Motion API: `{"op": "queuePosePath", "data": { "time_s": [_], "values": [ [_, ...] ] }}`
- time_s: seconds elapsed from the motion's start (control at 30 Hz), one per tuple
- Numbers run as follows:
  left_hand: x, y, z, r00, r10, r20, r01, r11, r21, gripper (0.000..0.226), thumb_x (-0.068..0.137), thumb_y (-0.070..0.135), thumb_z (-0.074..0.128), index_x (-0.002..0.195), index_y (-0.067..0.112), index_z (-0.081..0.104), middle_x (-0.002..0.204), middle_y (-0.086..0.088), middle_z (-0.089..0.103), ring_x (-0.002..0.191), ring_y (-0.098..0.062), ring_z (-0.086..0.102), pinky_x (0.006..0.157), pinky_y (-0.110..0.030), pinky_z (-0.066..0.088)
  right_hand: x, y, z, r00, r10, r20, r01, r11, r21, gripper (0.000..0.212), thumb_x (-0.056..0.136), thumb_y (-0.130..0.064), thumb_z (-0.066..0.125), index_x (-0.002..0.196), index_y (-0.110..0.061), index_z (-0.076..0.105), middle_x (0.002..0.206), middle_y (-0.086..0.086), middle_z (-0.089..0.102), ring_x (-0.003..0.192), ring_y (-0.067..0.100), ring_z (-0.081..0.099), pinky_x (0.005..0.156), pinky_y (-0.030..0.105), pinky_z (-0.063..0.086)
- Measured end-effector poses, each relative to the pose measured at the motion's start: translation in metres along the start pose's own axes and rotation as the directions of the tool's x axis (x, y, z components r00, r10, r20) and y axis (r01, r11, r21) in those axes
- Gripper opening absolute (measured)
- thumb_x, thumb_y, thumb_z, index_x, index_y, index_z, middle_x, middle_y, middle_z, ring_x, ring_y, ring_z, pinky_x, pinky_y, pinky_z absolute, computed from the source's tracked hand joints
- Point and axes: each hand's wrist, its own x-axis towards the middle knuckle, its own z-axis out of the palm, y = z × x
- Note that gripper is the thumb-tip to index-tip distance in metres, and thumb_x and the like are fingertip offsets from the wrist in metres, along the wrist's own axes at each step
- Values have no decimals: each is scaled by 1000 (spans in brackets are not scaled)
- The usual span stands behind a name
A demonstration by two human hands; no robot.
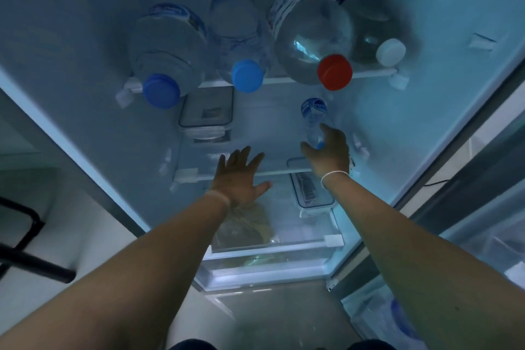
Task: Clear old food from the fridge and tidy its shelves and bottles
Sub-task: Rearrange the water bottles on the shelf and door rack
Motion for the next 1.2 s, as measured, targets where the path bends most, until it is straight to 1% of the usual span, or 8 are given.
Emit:
{"op": "queuePosePath", "data": {
  "time_s": [0.13, 0.4, 0.57, 0.67, 0.73, 0.87, 1.0, 1.2],
  "values": [
    [8, -7, 6, 1000, 9, 3, -9, 1000, 1, 72, 90, 60, 31, 151, 31, 4, 163, -2, -5, 150, -23, -3, 121, -45, -4, 18, 3, 4, 999, 29, 26, -27, 997, -72, 74, 83, -37, 60, 148, -21, 27, 154, 11, 25, 138, 33, 34, 110, 44, 35],
    [17, -23, 22, 1000, -27, 12, 27, 1000, -3, 62, 96, 51, 23, 151, 33, 1, 162, -2, -10, 151, -21, -7, 120, -44, -7, 43, 4, 13, 998, 55, 32, -51, 992, -119, 80, 83, -37, 63, 149, -22, 22, 156, 12, 16, 138, 36, 32, 107, 44, 36],
    [17, -27, 32, 998, -19, -56, 20, 1000, 13, 56, 99, 43, 21, 150, 35, 0, 162, 1, -9, 151, -18, -6, 120, -41, -6, 57, 6, 17, 996, 75, 40, -72, 995, -67, 83, 80, -34, 66, 149, -24, 21, 151, 15, 25, 130, 40, 42, 105, 44, 41],
    [17, -27, 33, 997, -16, -74, 19, 999, 33, 55, 99, 42, 20, 150, 35, 1, 163, 1, -8, 151, -18, -6, 120, -41, -6, 58, 7, 20, 997, 74, -7, -74, 996, -53, 80, 79, -31, 68, 147, -23, 25, 142, 19, 38, 124, 41, 48, 99, 44, 44],
    [17, -26, 34, 997, -23, -80, 26, 999, 37, 55, 99, 42, 21, 150, 36, 1, 163, 1, -8, 151, -18, -5, 120, -41, -5, 57, 8, 22, 997, 58, -44, -61, 996, -72, 77, 79, -29, 68, 145, -22, 28, 137, 19, 41, 120, 42, 50, 95, 44, 46],
    [17, -25, 36, 995, -36, -97, 41, 998, 51, 55, 99, 42, 21, 150, 37, 0, 163, 2, -7, 151, -17, -5, 120, -41, -5, 54, 8, 24, 995, 47, -92, -55, 995, -86, 71, 77, -25, 67, 139, -19, 33, 131, 19, 42, 115, 42, 51, 87, 42, 48],
    [18, -25, 37, 994, -41, -101, 49, 996, 75, 55, 99, 42, 20, 150, 37, 0, 163, 2, -7, 151, -17, -4, 120, -41, -4, 48, 7, 27, 991, 62, -115, -69, 996, -59, 70, 74, -22, 66, 135, -14, 34, 129, 19, 41, 115, 41, 49, 85, 40, 47],
    [16, -24, 34, 996, -38, -77, 42, 997, 57, 55, 99, 42, 19, 150, 36, 1, 163, 1, -6, 151, -19, -4, 120, -42, -4, 30, 8, 20, 986, 149, -75, -141, 984, 107, 65, 74, -23, 66, 131, -17, 35, 128, 15, 40, 110, 38, 53, 87, 38, 45]
  ]
}}
